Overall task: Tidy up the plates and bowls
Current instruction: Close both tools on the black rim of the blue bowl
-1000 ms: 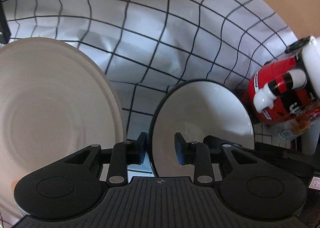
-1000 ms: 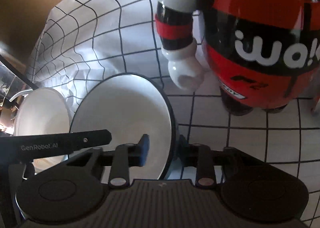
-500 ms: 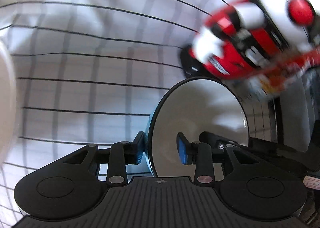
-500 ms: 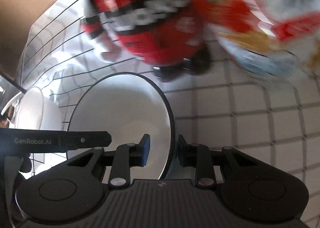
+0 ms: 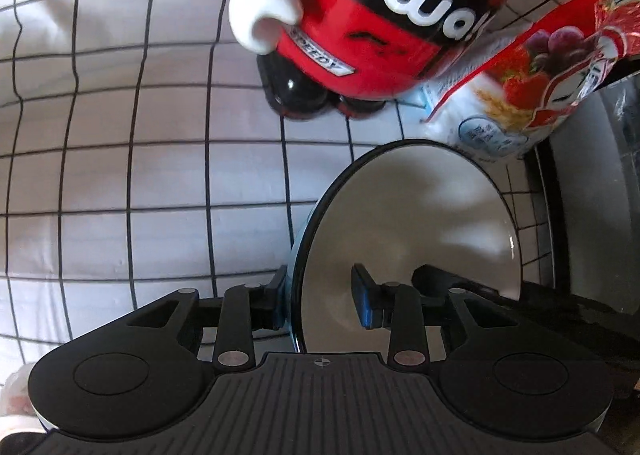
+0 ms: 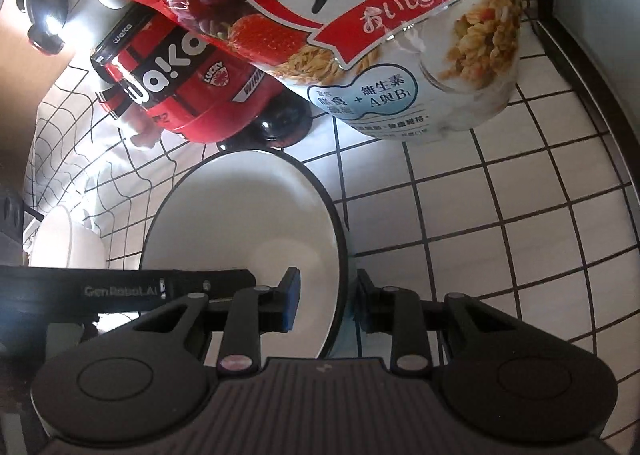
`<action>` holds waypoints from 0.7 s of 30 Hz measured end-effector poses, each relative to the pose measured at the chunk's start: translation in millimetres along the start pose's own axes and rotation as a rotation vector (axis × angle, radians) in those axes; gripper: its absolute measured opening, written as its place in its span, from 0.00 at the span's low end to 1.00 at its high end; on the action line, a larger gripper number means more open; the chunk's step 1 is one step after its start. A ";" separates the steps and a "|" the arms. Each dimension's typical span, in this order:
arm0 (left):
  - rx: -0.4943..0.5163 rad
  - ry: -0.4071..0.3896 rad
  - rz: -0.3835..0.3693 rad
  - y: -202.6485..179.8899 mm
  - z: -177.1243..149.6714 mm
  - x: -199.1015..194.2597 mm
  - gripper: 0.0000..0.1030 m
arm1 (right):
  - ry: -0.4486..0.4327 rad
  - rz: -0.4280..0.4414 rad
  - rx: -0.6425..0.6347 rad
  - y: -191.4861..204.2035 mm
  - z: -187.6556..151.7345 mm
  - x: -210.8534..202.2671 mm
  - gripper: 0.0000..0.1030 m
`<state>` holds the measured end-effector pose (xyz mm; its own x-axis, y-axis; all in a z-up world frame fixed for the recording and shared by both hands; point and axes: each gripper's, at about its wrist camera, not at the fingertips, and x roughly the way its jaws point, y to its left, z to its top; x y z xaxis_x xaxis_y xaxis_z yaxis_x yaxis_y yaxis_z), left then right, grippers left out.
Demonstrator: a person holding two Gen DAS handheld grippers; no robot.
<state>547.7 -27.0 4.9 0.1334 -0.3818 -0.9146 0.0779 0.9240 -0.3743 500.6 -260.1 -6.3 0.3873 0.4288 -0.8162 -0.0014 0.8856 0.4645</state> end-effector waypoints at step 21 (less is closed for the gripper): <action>-0.076 0.043 0.025 3.2 8.4 1.0 0.35 | 0.000 0.032 -0.017 1.7 1.0 14.7 0.30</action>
<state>556.4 -24.6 4.1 0.0914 -0.3592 -0.9288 -0.0005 0.9327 -0.3607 507.2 -252.4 -17.1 0.3866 0.4569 -0.8011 -0.0293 0.8743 0.4846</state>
